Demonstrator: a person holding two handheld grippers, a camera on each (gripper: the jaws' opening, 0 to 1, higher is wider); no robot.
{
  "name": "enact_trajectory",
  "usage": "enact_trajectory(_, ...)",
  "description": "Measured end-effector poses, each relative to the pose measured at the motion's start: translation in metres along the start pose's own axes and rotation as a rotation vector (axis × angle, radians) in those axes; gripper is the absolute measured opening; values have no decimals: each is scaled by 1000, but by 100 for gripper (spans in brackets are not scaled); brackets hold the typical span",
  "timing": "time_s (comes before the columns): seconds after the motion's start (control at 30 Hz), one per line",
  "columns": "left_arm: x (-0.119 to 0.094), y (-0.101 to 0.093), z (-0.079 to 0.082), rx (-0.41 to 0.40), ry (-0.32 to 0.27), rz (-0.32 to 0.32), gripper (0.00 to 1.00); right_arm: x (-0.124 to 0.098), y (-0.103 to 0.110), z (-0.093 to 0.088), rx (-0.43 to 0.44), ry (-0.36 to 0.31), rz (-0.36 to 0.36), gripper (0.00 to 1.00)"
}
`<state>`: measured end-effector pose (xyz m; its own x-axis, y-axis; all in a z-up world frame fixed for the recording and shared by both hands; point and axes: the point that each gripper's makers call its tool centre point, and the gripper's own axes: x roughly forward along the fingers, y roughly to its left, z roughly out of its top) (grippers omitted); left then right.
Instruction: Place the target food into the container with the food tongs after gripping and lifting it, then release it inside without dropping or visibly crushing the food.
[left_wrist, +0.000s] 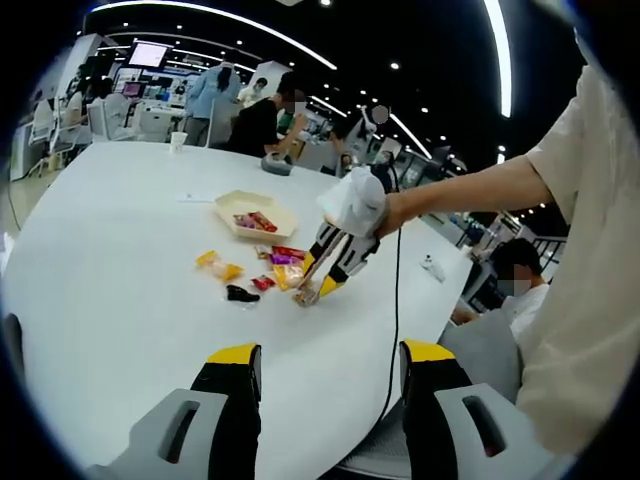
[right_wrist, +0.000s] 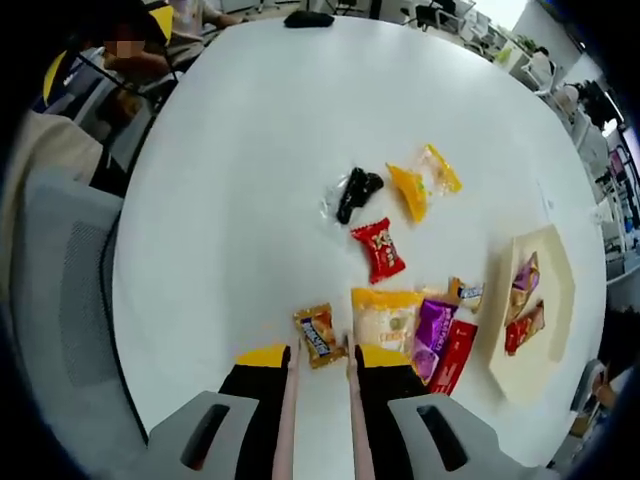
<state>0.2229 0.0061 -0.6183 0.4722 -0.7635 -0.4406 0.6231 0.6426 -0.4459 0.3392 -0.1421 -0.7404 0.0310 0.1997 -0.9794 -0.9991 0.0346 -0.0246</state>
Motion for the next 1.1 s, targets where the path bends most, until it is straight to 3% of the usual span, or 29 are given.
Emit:
enact_trajectory(0.63, -3, 2, -2, -3, 3, 8, 54, -1, 5, -8, -47, -96, 2, 23)
enact_trajectory(0.83, 0, 1, -2, -5, 2, 3, 54, -1, 5, -9, 32, -80, -19, 20)
enact_trajectory(1.1, 0, 1, -1, -1, 5, 3, 54, -2, 9, -9, 111, -106, 0, 20)
